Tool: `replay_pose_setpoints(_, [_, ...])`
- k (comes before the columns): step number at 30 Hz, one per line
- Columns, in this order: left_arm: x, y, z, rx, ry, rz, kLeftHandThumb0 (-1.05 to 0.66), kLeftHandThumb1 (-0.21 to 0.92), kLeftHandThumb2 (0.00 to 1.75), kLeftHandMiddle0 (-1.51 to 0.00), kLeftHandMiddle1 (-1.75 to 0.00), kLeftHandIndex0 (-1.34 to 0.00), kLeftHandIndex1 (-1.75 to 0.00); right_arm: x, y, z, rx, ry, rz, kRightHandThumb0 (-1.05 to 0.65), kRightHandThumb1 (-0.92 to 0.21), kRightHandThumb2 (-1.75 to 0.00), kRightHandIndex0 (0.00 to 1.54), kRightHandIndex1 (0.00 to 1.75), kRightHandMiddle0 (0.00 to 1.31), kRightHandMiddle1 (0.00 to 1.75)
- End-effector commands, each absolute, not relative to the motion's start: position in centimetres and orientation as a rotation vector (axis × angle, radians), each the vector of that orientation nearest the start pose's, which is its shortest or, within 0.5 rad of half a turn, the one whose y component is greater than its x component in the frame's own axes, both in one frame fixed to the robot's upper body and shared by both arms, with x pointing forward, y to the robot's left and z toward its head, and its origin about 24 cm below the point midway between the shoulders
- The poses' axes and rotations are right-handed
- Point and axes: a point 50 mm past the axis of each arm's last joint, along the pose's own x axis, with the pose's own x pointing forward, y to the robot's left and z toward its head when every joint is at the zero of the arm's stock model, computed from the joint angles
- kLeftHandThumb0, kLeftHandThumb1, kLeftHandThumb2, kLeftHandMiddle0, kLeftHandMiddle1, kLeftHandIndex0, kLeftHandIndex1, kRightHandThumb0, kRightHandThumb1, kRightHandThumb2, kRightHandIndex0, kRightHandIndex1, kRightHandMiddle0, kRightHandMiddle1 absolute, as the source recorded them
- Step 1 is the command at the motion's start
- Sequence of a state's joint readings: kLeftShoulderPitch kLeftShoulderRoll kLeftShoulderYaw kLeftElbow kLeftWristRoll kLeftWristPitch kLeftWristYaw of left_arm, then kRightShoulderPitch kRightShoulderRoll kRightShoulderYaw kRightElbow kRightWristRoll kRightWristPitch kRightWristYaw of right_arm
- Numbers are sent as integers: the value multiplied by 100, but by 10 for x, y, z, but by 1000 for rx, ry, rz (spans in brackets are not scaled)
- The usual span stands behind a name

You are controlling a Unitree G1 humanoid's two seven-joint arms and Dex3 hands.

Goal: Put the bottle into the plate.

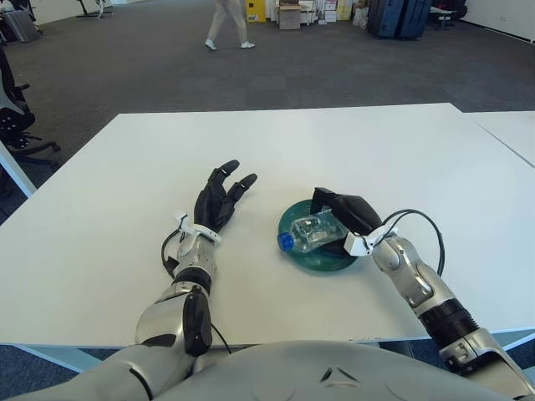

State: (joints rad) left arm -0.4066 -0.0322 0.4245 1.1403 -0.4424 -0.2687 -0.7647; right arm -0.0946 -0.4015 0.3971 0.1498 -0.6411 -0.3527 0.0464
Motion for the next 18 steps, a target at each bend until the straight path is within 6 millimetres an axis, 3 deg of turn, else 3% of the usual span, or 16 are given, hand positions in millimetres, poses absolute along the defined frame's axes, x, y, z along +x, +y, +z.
replay_pose_setpoints(1, [246,148,-80,-773,267,-231,-85,92,95,-52,-61,-20,-112,247,-124,37,-1064,-349,707,-81,-83,-54,8,63,8,98])
replay_pose_setpoints(4, [246,148,-80,-763,257,-233,-85,92,94,-53,-62,-20,-112,246,-129,39,-1078,-368,754,-96,-89,-53,2,23,3,64])
replay_pose_setpoints(7, [246,147,-79,-757,250,-234,-84,92,94,-54,-63,-20,-112,245,-130,40,-1071,-384,785,-102,-91,-58,1,8,1,35])
replay_pose_setpoints(13, [246,147,-79,-756,253,-235,-84,92,94,-52,-62,-19,-111,246,-131,46,-1036,-410,795,-105,-92,-64,0,1,0,6])
replay_pose_setpoints(18, [247,147,-79,-767,257,-234,-83,92,94,-51,-62,-19,-110,246,-132,49,-1016,-411,799,-105,-92,-61,0,0,0,1])
